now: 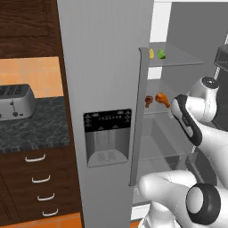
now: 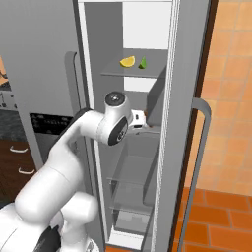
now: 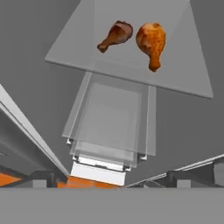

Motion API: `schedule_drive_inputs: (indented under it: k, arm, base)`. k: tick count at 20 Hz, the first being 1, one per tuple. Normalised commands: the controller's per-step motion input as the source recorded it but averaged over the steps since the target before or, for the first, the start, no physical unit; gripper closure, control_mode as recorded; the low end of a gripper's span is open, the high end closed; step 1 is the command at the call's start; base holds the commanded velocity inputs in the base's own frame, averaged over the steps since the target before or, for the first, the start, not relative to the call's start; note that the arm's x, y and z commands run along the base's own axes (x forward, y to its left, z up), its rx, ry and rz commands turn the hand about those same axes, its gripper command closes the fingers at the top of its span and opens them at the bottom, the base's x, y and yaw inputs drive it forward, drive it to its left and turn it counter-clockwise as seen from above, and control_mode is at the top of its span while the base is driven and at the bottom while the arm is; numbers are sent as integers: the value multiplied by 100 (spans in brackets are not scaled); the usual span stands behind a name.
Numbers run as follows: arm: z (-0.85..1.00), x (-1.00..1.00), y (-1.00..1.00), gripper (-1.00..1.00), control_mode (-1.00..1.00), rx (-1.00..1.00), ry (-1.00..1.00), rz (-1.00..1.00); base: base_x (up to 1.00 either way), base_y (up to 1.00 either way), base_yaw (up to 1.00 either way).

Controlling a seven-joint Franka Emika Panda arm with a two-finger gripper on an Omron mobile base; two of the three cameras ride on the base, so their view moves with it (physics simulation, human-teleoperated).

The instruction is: Place one lemon wedge and one chicken drumstick in each tupperware on the nearby counter, to pack two identical lunches.

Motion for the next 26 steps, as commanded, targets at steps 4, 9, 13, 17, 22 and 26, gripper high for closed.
schedule_drive_inputs:
  k: [4,9,13,17,22,26]
  arm:
    - [0,51,-9,-100,-100,0,1,11]
    - [-1,24,-6,-100,-100,0,0,2]
    - [-16,57,0,-100,-100,3,0,0]
    - [-23,45,-6,-100,-100,5,0,2]
    - [-15,44,-20,-100,-100,7,0,3]
    - [-7,29,-19,-100,-100,3,0,4]
  base:
    - [0,0,0]
    - [0,0,0]
    - [0,0,0]
    - [0,0,0]
    - [0,0,0]
    - [0,0,0]
